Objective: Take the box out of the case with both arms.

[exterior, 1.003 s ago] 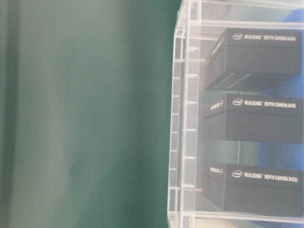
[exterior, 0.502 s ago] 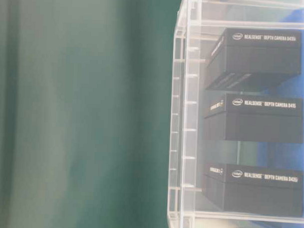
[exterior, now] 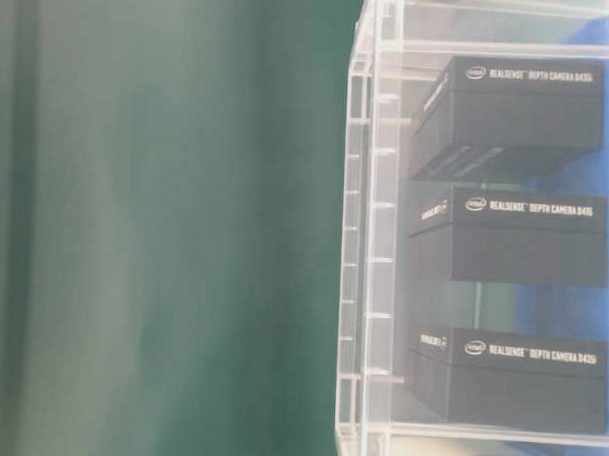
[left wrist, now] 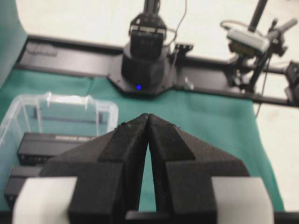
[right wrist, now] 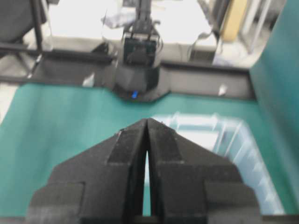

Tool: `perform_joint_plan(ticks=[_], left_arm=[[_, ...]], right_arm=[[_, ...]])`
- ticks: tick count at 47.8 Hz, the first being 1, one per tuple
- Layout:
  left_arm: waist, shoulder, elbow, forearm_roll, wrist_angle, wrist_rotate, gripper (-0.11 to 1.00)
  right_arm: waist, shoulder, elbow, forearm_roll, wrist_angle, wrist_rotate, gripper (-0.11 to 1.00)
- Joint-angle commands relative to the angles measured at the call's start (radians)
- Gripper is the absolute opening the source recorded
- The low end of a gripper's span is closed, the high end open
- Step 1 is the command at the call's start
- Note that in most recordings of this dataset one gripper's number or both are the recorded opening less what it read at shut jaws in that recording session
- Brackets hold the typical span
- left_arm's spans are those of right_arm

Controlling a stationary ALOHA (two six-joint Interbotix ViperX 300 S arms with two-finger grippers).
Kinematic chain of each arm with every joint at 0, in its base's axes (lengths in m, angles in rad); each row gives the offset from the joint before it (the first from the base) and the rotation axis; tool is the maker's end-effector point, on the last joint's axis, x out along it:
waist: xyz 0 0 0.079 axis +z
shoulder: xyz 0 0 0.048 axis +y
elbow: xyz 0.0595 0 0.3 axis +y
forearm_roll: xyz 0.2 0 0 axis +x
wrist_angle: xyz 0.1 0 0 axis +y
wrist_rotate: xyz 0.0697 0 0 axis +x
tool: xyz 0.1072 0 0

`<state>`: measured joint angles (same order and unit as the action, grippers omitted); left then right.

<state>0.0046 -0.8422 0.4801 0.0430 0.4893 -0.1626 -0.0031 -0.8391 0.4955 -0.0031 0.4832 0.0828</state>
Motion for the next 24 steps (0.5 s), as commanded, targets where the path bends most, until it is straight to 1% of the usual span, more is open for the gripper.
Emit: perform_joint_plan(ticks=[1, 4, 6, 11, 12, 16, 19, 21, 24], left_arm=[[-0.008, 0.012, -0.046, 0.003, 0.061, 0.002, 0.02], [-0.021, 0.023, -0.074, 0.002, 0.156, -0.002, 0.02], [-0.034, 0.034, -0.098, 0.000, 0.255, -0.011, 0.02], [-0.051, 0.071, -0.156, -0.008, 0.476, -0.037, 0.02], [-0.052, 0.078, -0.167, -0.008, 0.518, -0.044, 0.02], [-0.061, 0.121, -0.209, -0.008, 0.706, -0.089, 0.02], [-0.067, 0.150, -0.229, -0.008, 0.822, -0.109, 0.02], [-0.071, 0.167, -0.239, -0.009, 0.894, -0.114, 0.02], [-0.078, 0.196, -0.256, -0.012, 0.999, -0.115, 0.02]], right_arm=[[0.002, 0.005, -0.040, 0.002, 0.083, 0.035, 0.02], [0.002, 0.008, -0.057, 0.003, 0.175, 0.063, 0.02], [0.002, 0.012, -0.071, 0.003, 0.249, 0.081, 0.02], [0.002, 0.034, -0.110, 0.002, 0.468, 0.121, 0.02], [0.002, 0.043, -0.123, 0.002, 0.535, 0.133, 0.02], [0.002, 0.072, -0.155, 0.000, 0.706, 0.169, 0.02], [0.002, 0.098, -0.175, -0.002, 0.824, 0.183, 0.02], [0.002, 0.120, -0.187, -0.002, 0.914, 0.186, 0.02], [0.002, 0.144, -0.202, -0.002, 1.017, 0.186, 0.02]])
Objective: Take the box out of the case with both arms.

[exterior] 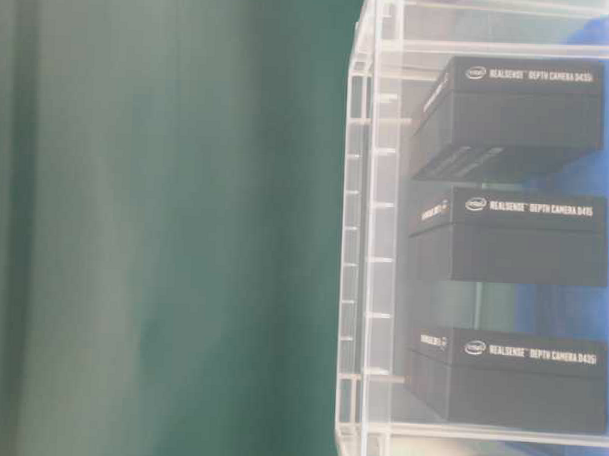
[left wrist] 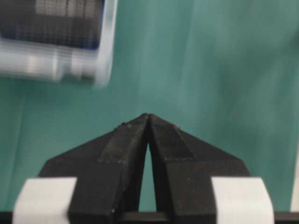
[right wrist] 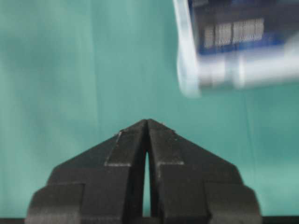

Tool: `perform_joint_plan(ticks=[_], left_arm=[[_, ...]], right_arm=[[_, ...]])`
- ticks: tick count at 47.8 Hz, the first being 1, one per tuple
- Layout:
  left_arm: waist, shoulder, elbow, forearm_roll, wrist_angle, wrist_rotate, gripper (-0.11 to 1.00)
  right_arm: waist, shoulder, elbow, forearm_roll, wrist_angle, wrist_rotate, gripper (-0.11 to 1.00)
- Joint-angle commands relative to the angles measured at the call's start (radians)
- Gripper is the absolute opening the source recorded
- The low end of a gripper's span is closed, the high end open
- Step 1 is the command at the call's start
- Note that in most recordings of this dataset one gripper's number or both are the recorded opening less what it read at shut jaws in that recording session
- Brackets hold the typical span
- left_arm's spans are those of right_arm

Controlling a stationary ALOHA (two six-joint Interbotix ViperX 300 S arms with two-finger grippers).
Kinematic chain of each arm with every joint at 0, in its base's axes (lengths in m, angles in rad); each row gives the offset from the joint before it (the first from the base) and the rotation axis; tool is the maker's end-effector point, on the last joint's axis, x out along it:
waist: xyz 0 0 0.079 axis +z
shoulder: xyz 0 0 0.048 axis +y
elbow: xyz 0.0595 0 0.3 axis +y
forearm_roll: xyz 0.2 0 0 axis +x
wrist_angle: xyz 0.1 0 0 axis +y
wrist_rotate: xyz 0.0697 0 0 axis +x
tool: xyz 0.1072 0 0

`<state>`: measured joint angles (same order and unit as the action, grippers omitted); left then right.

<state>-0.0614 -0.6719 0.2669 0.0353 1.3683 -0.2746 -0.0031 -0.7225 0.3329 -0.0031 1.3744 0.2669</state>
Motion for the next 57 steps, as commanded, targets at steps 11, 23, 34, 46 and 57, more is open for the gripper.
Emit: perform_joint_plan(ticks=[11, 23, 34, 46, 57], left_arm=[[-0.018, 0.114, -0.107, -0.009, 0.348, -0.005, 0.02], [-0.018, 0.118, -0.109, 0.002, 0.347, -0.100, 0.02], [-0.014, 0.121, -0.109, 0.006, 0.347, -0.465, 0.02], [-0.020, 0.104, -0.100, 0.006, 0.354, -1.028, 0.02], [-0.021, 0.095, -0.091, 0.014, 0.356, -1.230, 0.02]], right_arm=[[0.002, 0.078, -0.075, -0.002, 0.310, 0.002, 0.02], [0.002, 0.081, -0.072, -0.008, 0.241, 0.083, 0.02], [0.002, 0.095, -0.072, -0.015, 0.242, 0.391, 0.02], [0.002, 0.117, -0.072, -0.043, 0.239, 0.792, 0.02], [0.002, 0.141, -0.071, -0.040, 0.216, 1.029, 0.02]])
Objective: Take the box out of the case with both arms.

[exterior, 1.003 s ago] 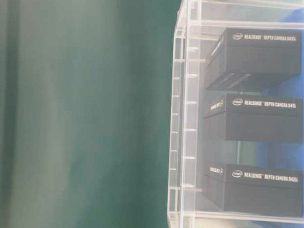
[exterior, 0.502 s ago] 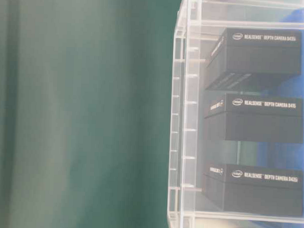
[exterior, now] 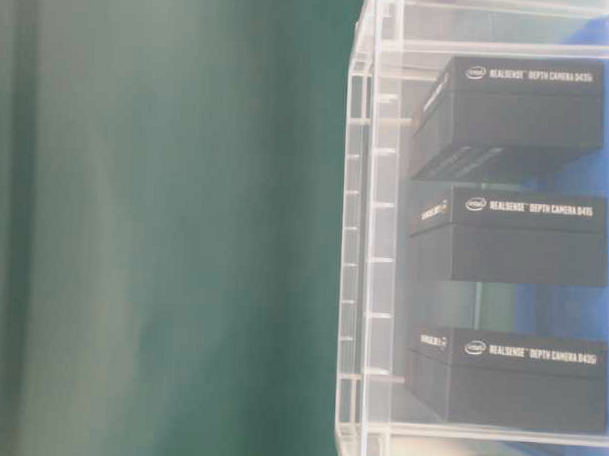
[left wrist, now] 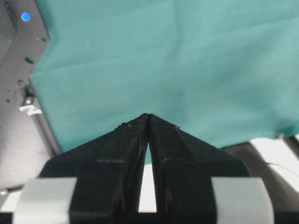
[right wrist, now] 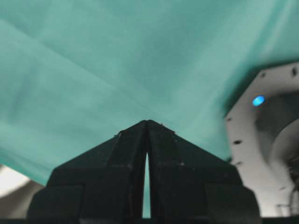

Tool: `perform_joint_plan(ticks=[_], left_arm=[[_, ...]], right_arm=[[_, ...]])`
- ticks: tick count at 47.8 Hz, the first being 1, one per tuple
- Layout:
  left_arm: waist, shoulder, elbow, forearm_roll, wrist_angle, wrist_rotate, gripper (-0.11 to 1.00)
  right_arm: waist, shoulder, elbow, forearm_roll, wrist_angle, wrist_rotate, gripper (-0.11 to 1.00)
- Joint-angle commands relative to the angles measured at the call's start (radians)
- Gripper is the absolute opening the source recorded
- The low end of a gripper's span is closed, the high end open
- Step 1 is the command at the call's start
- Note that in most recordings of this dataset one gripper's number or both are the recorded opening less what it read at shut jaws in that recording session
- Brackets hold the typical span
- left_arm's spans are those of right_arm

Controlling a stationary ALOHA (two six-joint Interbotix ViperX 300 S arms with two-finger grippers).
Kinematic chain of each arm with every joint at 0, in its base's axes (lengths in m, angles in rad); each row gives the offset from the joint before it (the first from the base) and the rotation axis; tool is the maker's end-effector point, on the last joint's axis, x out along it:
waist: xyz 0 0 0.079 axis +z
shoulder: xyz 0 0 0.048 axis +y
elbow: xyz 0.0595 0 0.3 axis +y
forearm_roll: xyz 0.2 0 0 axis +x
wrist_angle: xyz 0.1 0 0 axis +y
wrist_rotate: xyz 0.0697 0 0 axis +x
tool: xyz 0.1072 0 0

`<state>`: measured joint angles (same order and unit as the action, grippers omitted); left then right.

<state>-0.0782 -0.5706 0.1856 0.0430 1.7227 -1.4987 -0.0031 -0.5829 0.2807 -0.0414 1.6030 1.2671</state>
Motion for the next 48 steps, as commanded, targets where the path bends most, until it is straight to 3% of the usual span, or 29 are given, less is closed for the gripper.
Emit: perform_joint_plan(ticks=[1, 19, 24, 35, 41, 48], left_arm=[[-0.003, -0.006, -0.009, 0.008, 0.002, -0.005, 0.02], [0.031, 0.006, -0.020, 0.006, -0.005, 0.028, 0.02], [0.091, 0.009, -0.023, 0.005, -0.005, 0.103, 0.02], [0.310, 0.011, -0.028, 0.003, -0.005, 0.284, 0.02], [0.411, 0.014, -0.031, 0.003, -0.006, 0.357, 0.02], [0.454, 0.023, -0.034, 0.003, -0.008, 0.413, 0.02]], right_arm=[[0.002, 0.002, -0.018, -0.002, -0.014, 0.029, 0.02], [-0.011, 0.011, -0.023, -0.006, -0.014, 0.025, 0.02], [-0.071, 0.026, -0.028, -0.006, -0.014, -0.015, 0.02], [-0.279, 0.080, -0.046, -0.011, -0.048, -0.209, 0.02], [-0.364, 0.107, -0.063, -0.015, -0.097, -0.259, 0.02], [-0.416, 0.126, -0.074, -0.017, -0.114, -0.284, 0.02]])
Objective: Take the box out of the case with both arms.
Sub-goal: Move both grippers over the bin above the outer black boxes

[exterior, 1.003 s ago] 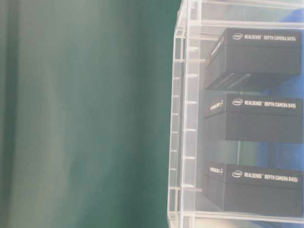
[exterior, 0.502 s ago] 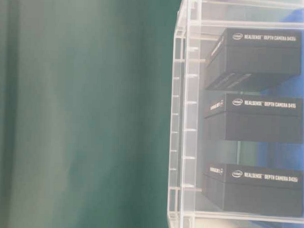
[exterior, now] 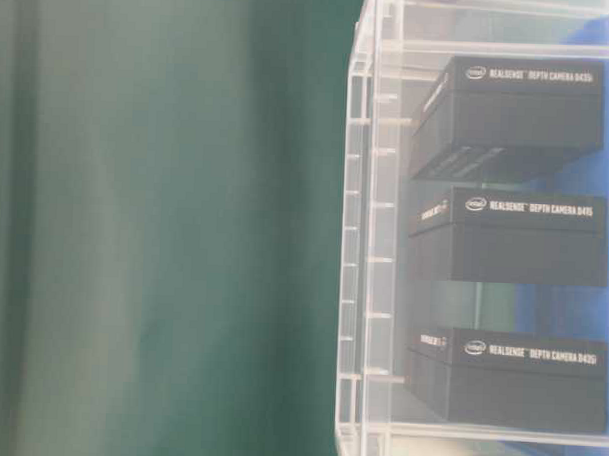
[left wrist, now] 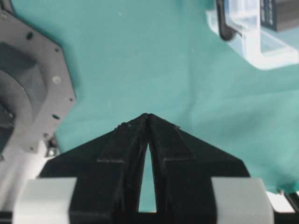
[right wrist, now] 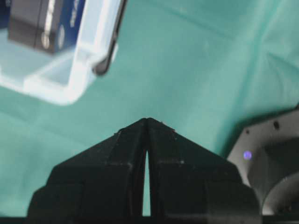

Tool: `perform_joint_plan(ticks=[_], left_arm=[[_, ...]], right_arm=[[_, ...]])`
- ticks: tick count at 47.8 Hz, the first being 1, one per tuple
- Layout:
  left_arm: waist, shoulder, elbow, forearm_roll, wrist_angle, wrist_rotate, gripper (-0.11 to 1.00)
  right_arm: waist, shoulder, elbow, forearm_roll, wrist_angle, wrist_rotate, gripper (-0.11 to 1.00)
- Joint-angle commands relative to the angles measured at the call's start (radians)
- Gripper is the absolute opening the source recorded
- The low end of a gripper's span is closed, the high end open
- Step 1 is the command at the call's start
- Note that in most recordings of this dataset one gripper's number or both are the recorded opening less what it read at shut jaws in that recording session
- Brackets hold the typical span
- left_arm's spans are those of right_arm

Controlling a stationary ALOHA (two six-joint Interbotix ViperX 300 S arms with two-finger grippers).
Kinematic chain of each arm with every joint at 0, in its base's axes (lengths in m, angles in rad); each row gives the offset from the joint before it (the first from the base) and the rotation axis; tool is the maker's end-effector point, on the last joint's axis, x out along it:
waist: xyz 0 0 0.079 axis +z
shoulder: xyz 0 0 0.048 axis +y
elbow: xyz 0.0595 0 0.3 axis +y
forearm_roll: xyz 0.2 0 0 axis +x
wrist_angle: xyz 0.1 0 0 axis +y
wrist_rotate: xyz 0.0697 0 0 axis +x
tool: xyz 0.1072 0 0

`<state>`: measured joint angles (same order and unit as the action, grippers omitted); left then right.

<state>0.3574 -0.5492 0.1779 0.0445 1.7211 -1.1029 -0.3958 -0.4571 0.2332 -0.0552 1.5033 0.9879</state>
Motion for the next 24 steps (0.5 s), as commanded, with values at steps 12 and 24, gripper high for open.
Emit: perform_joint_plan(ticks=[12, 24], left_arm=[[0.021, 0.015, -0.021, 0.000, -0.035, 0.034, 0.02], [0.021, 0.017, -0.020, -0.002, -0.043, 0.034, 0.02]], right_arm=[[-0.026, -0.008, -0.018, -0.012, -0.012, 0.008, 0.02], [-0.026, -0.009, -0.014, -0.014, -0.011, 0.041, 0.02]])
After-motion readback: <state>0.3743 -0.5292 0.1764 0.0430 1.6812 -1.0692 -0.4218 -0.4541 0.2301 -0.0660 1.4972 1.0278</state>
